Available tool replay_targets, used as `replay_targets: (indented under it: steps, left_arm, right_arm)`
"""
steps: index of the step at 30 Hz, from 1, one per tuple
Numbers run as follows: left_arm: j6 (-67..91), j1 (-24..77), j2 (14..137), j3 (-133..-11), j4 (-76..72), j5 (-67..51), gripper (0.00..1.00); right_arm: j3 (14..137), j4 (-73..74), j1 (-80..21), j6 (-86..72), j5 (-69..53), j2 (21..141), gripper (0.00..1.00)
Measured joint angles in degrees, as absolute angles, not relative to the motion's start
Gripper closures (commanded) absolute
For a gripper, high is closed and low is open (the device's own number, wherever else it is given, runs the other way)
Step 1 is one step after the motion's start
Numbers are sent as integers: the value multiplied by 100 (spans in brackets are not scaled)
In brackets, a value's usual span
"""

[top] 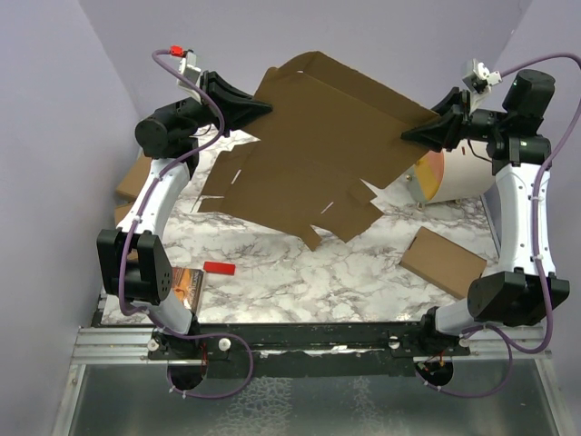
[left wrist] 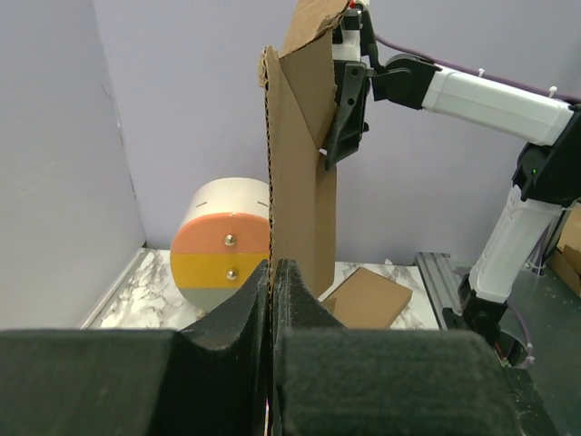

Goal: Fold the paper box

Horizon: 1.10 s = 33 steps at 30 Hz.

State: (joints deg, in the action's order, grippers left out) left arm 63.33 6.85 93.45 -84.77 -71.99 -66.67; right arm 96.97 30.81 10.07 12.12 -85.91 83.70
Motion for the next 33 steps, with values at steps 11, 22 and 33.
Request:
replay_targets:
  steps: [11, 22, 33]
  left_arm:
    - [6403, 666, 9345, -8477, -7290, -6665, 100]
    - [6425, 637, 9345, -8479, -7330, -6641, 100]
    - [6619, 604, 9345, -8482, -7446, -6641, 100]
  right_arm:
    - [9688, 2969, 947, 1153, -8656, 8300, 99]
    - [9644, 3024, 947, 1317, -8665, 8082, 85]
    - [9642, 3055, 882, 1389, -8639, 8034, 82]
